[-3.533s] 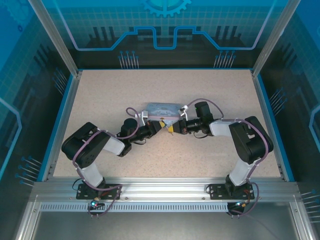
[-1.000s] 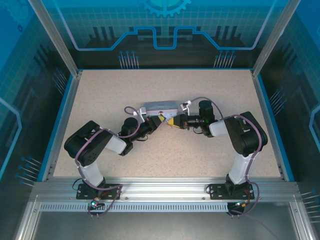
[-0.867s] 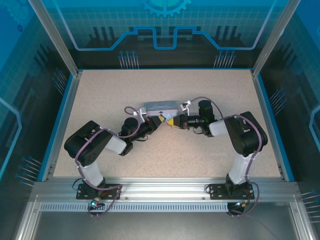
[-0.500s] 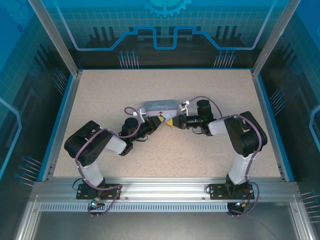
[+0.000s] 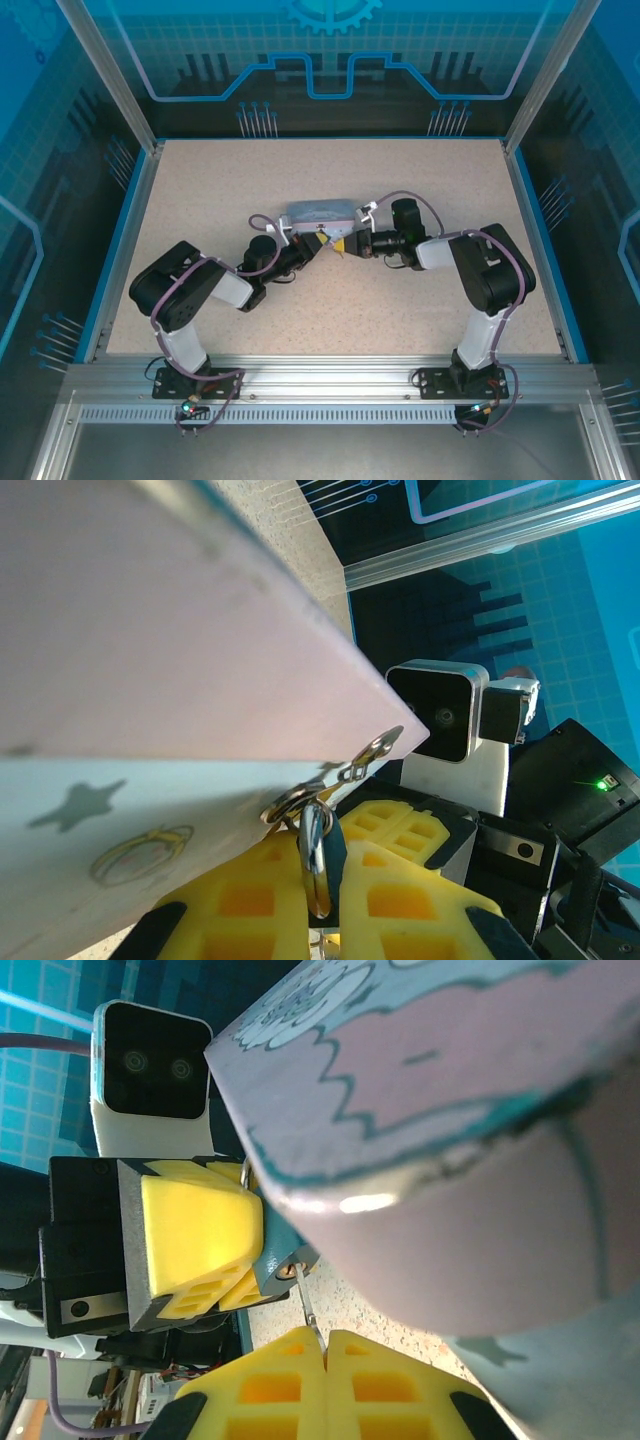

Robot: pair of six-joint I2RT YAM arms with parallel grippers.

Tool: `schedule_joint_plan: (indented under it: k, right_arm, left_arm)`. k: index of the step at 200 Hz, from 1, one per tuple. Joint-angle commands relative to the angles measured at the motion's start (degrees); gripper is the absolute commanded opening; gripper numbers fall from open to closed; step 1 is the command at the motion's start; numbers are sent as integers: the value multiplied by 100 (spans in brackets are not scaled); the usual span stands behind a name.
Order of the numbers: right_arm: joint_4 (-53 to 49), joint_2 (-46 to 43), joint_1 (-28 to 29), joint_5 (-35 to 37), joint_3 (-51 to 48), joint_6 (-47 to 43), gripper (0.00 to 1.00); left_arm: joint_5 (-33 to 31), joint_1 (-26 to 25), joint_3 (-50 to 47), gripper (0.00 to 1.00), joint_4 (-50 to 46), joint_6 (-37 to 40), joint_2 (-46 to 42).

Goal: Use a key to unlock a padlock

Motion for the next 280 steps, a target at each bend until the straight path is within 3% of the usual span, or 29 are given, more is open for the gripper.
schedule_joint_plan:
  k: [1, 48, 132, 280]
  right_arm:
    - [265, -203, 172, 423, 240, -193, 0]
    - [1394, -40, 110, 69, 122, 700, 0]
    - [1249, 171, 15, -400, 460, 1542, 0]
    - [271, -14, -400, -355, 469, 766, 0]
  left_arm:
    - [967, -396, 155, 0, 238, -62, 46]
    - [1003, -402, 148, 0, 225, -2, 81]
    - [1208, -370, 96, 0, 395, 180, 186]
    - [1457, -281, -19, 0, 584, 64, 188]
